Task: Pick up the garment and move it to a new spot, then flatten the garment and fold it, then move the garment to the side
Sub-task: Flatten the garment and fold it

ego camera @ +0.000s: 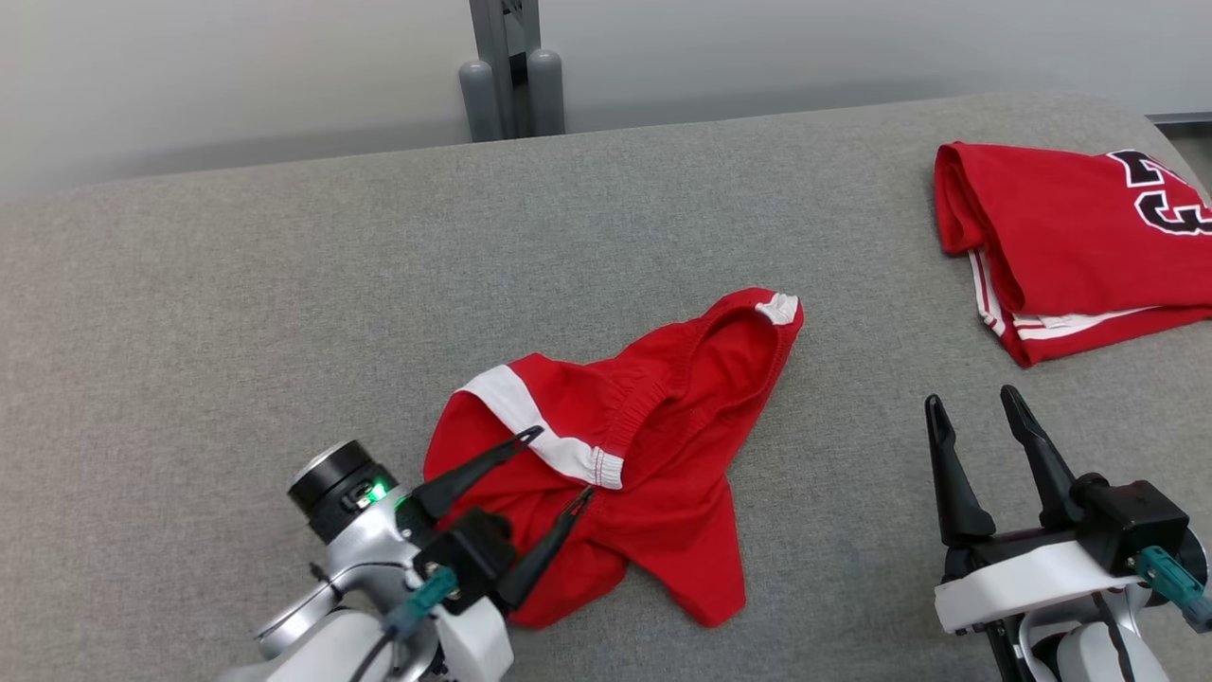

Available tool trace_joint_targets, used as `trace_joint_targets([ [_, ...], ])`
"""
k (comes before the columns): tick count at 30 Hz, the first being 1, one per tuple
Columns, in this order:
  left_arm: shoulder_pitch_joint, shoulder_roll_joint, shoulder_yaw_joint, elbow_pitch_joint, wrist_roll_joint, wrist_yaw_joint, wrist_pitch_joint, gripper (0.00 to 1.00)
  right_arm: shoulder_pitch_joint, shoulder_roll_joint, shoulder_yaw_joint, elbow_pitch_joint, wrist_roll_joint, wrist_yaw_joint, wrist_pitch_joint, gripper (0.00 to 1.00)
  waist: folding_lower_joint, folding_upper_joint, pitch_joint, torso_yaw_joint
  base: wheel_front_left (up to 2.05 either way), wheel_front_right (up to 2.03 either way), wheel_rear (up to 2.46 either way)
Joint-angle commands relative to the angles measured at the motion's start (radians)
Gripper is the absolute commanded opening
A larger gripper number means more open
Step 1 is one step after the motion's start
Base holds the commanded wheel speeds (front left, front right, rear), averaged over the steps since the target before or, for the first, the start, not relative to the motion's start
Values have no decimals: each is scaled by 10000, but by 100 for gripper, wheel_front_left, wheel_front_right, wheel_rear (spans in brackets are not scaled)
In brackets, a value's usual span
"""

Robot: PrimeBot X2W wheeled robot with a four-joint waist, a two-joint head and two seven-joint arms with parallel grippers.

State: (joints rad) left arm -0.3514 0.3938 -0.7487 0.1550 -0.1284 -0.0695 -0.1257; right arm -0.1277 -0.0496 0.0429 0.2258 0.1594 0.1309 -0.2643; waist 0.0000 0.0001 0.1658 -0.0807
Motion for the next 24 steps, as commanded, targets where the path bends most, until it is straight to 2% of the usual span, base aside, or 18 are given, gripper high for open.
trace_joint_targets([
  [1, -248, 43, -180, 178, 289, -70, 134, 100, 34, -39, 3, 23, 83, -3, -4, 100, 0, -1, 7, -31, 0, 0, 0],
  [9, -1314, -193, -1353, 1028, 1368, -348, 682, 100, -108, -35, 45, 55, 98, -3, -4, 100, 0, -1, 92, -255, 0, 0, 0],
  [16, -1944, -422, -1639, 1903, 1733, -295, 988, 100, -163, -37, 57, 39, 191, -3, -4, 100, 0, -1, 198, -511, 0, 0, 0],
  [17, -1990, -462, -1650, 1969, 1719, -300, 958, 74, -160, -38, 63, 37, 205, -3, -4, 100, 0, -1, 204, -543, 0, 0, 0],
  [18, -2052, -519, -1652, 1996, 1671, -301, 856, 40, -150, -34, 69, 38, 229, -3, -4, 100, 0, -1, 209, -572, 0, 0, 0],
  [19, -2084, -566, -1621, 2032, 1591, -280, 789, 0, -137, -36, 47, 40, 252, -3, -4, 100, 0, -1, 211, -598, 0, 0, 0],
  [24, -1755, -1095, -995, 2092, 439, -235, 430, 0, -73, -35, 30, 78, 266, -3, -4, 100, 0, -1, 129, -698, 0, 0, 0],
])
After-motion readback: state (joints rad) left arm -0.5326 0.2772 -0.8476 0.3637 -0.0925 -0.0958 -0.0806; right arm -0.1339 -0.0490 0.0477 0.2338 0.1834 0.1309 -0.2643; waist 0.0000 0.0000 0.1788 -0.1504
